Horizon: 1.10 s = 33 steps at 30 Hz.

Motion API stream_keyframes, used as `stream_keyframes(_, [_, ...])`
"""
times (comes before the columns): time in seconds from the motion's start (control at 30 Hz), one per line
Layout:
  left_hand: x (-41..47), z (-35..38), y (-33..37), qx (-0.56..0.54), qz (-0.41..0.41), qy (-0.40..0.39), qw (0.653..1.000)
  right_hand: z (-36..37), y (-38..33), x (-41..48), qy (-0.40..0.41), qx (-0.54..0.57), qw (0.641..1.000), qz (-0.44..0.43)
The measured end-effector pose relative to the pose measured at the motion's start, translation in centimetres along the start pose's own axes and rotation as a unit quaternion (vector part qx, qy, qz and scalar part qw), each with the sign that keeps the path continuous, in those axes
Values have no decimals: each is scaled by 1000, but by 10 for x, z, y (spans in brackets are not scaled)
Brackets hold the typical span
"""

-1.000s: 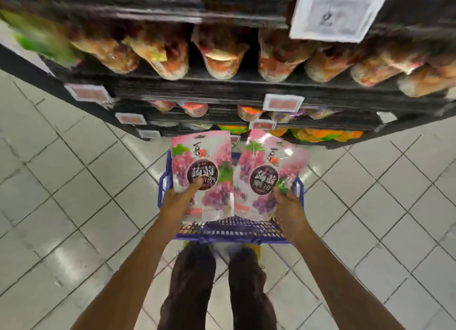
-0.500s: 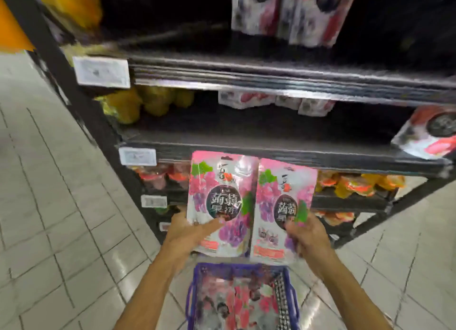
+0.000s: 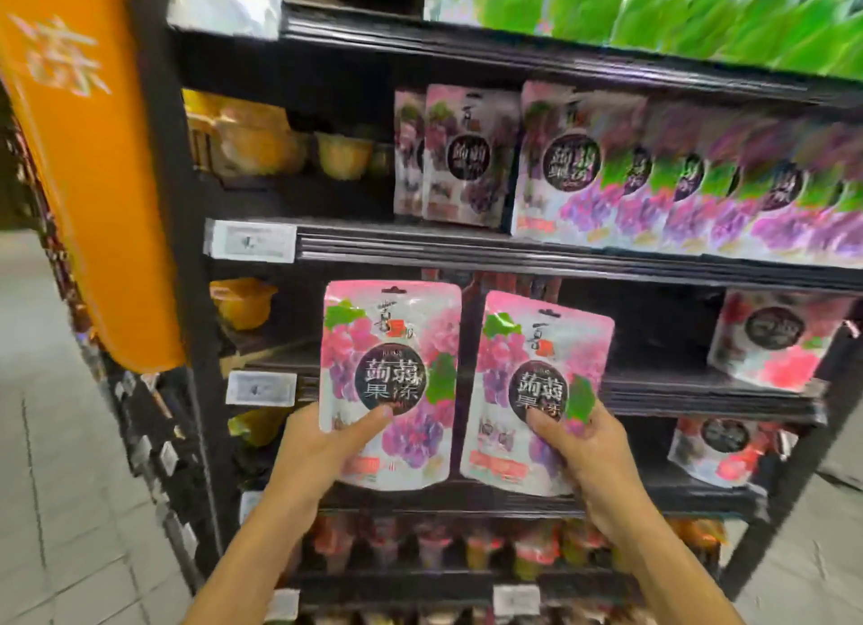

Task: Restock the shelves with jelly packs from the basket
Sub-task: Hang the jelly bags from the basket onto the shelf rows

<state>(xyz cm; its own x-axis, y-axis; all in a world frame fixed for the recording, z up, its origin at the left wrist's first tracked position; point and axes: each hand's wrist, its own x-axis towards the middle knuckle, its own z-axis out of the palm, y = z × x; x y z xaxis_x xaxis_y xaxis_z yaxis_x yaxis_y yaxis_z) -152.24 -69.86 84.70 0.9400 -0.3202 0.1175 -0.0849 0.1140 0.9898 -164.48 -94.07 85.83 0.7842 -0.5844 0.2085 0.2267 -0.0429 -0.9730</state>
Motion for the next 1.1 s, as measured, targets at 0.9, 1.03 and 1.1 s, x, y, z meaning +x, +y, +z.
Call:
stream_keyframes(0.9, [80,36,132,21,150,-15,988,45,-168,161,-13,-30,990,-140])
stream_keyframes(1.03, [88,33,135,25,151,-21,988,63,-166,176,-1,-44,988,-145])
stream_keyframes(1.1, [90,30,136,28,154,-26,987,70,-168,182,13,-44,988,-150])
